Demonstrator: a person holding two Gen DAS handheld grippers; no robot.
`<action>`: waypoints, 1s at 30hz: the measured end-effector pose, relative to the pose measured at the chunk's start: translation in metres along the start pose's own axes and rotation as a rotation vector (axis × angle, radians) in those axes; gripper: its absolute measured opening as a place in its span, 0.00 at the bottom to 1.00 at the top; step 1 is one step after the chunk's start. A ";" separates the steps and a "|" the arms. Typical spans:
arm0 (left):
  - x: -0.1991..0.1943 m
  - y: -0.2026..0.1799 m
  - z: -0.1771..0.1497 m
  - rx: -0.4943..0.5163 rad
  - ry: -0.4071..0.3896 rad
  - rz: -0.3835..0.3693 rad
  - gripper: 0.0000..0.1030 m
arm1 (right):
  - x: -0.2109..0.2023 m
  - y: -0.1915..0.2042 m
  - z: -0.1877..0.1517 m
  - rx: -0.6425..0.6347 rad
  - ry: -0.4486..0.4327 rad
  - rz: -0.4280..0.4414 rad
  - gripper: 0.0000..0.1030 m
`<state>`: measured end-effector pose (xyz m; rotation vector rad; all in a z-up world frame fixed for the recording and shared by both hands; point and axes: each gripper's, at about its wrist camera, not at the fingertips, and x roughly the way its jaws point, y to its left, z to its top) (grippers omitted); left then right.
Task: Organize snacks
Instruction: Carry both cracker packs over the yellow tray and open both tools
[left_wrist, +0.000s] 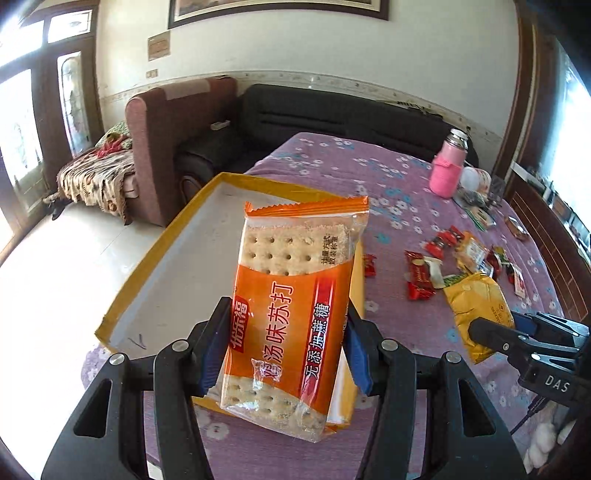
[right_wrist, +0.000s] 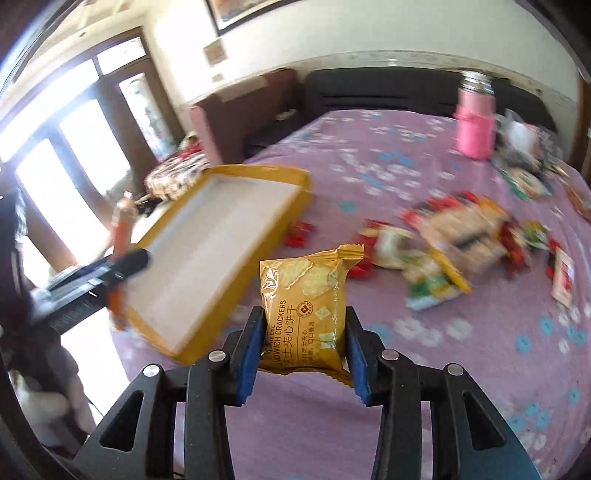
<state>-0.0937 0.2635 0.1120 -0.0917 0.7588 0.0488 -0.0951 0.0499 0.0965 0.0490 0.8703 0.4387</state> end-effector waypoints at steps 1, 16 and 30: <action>0.002 0.005 0.001 -0.007 -0.002 0.006 0.53 | 0.005 0.008 0.005 -0.005 0.006 0.018 0.40; 0.055 0.059 0.018 -0.090 0.037 0.078 0.53 | 0.104 0.096 0.044 -0.108 0.098 0.142 0.40; 0.037 0.052 0.018 -0.093 -0.012 0.113 0.58 | 0.132 0.095 0.032 -0.122 0.133 0.158 0.44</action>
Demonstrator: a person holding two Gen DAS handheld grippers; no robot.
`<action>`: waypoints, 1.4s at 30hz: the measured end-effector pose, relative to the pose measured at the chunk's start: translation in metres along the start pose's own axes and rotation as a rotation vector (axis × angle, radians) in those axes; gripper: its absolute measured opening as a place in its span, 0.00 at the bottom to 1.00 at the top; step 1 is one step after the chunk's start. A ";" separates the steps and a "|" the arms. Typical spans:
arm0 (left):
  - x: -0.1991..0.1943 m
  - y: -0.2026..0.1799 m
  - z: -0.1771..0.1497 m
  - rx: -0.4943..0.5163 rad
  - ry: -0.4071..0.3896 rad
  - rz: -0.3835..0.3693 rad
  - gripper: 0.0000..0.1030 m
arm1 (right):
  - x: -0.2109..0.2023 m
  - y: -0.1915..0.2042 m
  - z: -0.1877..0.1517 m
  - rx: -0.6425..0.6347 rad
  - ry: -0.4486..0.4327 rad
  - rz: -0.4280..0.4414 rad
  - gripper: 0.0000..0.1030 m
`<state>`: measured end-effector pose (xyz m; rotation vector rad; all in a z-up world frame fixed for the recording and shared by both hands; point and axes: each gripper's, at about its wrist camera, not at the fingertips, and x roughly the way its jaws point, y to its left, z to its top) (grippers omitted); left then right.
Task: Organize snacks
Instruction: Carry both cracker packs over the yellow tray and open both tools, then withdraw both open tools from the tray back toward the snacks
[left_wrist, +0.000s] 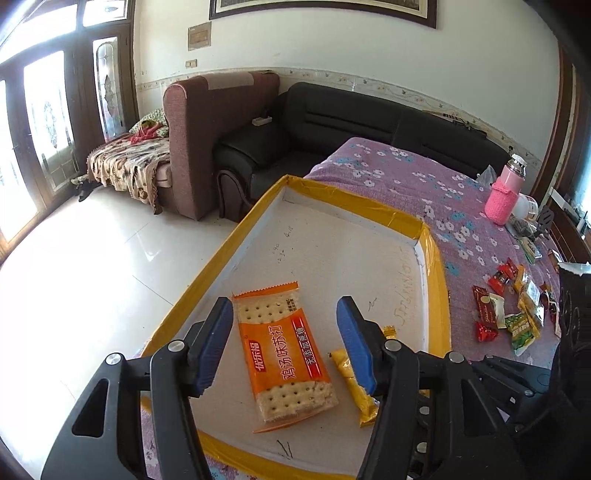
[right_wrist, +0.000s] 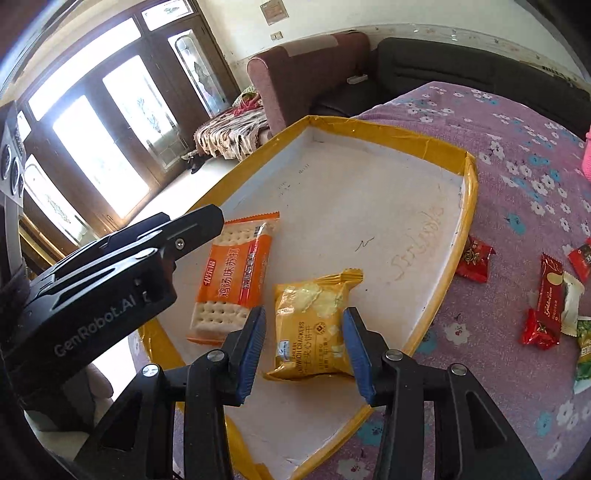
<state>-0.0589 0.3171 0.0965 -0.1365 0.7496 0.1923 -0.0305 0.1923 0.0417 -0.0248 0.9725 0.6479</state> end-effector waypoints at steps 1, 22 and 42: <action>-0.005 -0.001 0.000 -0.002 -0.008 0.001 0.61 | -0.002 0.001 0.000 -0.002 -0.005 0.002 0.45; -0.068 -0.094 -0.013 0.135 -0.085 -0.048 0.70 | -0.137 -0.121 -0.079 0.255 -0.171 -0.109 0.54; -0.105 -0.171 -0.017 0.268 -0.153 -0.068 0.72 | -0.166 -0.194 -0.122 0.394 -0.223 -0.098 0.55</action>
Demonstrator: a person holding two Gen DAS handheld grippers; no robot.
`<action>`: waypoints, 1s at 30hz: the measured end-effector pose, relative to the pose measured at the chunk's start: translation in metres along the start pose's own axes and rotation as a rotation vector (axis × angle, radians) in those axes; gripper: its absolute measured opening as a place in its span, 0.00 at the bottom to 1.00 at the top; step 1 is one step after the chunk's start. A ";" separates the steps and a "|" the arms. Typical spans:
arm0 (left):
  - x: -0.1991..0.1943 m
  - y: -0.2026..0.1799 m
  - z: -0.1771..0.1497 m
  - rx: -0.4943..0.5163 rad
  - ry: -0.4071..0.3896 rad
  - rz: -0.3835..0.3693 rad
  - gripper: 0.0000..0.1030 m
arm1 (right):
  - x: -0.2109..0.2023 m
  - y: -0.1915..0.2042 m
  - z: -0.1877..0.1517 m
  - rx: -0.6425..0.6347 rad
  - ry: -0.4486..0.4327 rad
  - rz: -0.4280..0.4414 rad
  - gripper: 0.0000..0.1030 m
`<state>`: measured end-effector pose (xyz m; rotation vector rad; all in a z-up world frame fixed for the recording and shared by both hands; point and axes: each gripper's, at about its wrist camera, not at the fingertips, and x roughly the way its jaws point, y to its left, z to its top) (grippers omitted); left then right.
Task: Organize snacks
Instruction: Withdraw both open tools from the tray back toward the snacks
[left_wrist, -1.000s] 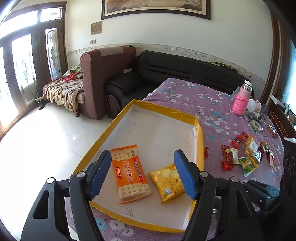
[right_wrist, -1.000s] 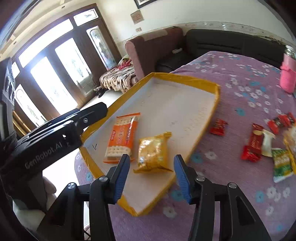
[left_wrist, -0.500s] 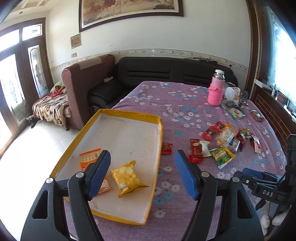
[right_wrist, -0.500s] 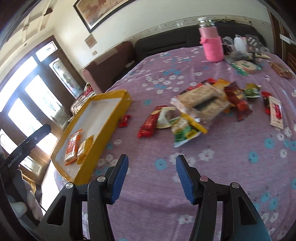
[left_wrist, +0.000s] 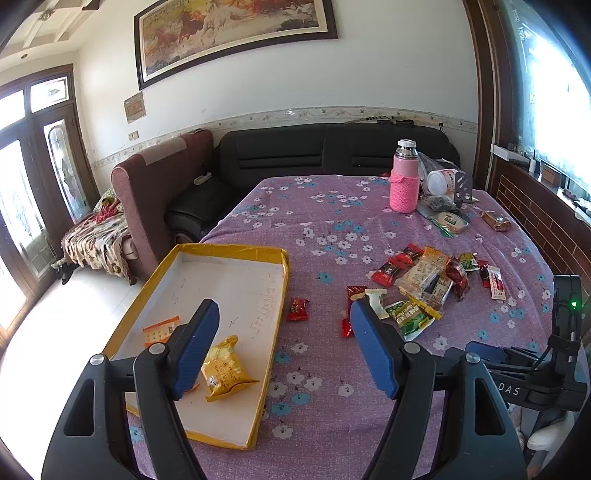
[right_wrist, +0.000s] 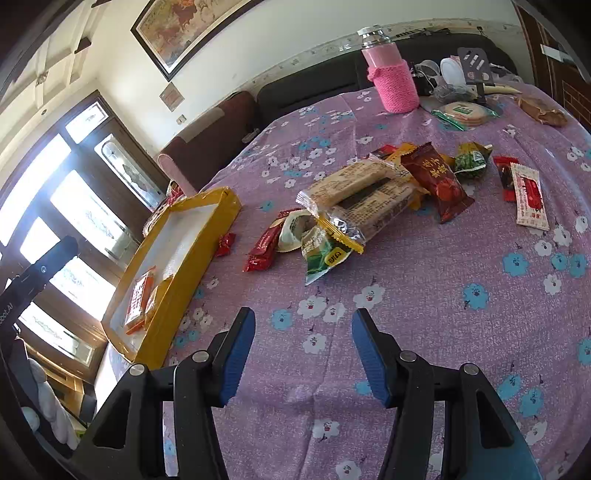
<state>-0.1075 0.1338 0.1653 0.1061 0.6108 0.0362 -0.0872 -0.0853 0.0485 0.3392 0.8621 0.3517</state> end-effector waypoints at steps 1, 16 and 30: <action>-0.001 -0.002 0.000 0.005 -0.003 0.004 0.72 | 0.000 -0.002 -0.001 0.006 -0.001 0.001 0.55; 0.023 0.005 -0.004 -0.038 0.068 -0.037 0.75 | -0.002 -0.027 0.004 0.061 -0.017 -0.016 0.56; 0.088 0.002 -0.019 -0.082 0.226 -0.179 0.75 | 0.038 -0.039 0.070 0.121 -0.077 -0.131 0.60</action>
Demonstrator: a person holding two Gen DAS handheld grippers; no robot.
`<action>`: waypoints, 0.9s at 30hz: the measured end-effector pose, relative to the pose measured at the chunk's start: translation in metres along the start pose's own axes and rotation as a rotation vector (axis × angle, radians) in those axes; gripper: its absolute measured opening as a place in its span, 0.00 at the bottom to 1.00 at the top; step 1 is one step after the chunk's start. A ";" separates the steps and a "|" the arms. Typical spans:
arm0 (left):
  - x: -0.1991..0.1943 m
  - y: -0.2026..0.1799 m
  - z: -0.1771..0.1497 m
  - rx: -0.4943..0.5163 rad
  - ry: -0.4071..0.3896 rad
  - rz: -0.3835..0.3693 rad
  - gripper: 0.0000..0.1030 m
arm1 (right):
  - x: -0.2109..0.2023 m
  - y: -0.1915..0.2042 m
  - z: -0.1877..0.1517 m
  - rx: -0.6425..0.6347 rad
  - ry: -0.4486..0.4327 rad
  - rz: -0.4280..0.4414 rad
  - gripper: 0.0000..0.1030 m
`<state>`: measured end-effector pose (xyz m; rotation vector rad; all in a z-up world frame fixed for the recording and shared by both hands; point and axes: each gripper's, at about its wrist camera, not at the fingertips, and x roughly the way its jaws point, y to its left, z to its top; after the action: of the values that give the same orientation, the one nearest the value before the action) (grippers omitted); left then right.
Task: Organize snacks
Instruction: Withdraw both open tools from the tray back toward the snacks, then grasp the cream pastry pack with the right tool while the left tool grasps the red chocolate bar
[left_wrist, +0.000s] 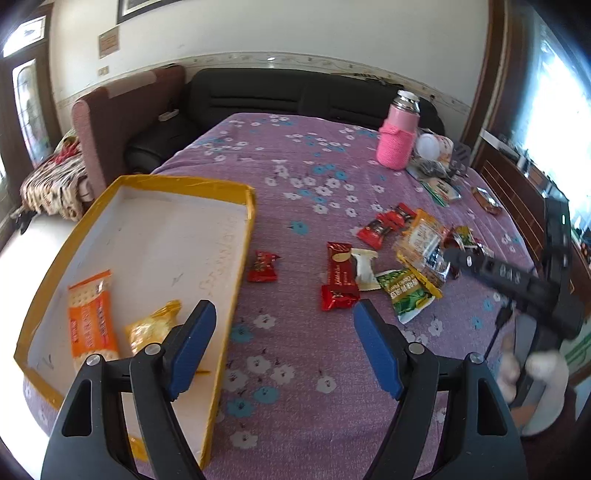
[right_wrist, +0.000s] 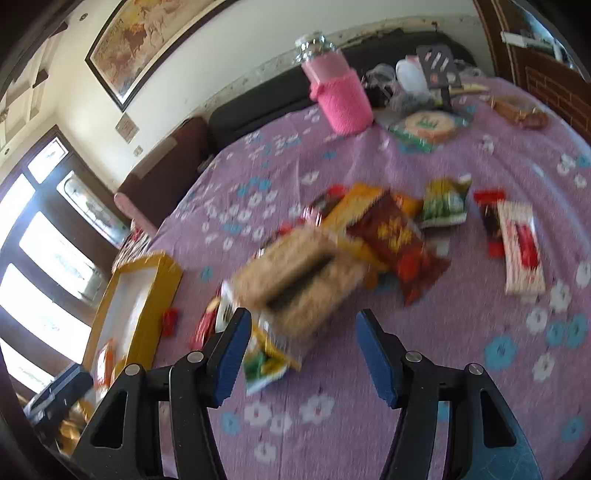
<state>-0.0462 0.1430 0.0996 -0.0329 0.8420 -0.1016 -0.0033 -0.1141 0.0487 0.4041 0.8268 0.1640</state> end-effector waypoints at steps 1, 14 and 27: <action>0.004 -0.003 0.001 0.013 0.004 -0.002 0.75 | 0.001 0.003 0.008 -0.008 -0.015 -0.004 0.60; 0.048 -0.020 0.007 0.103 0.067 -0.059 0.74 | 0.080 0.061 0.040 -0.120 0.120 -0.295 0.57; 0.115 -0.046 0.040 0.219 0.192 -0.157 0.64 | 0.030 0.025 0.022 -0.023 -0.003 -0.034 0.33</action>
<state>0.0563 0.0846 0.0438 0.1180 1.0152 -0.3483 0.0336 -0.0889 0.0519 0.3683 0.8280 0.1410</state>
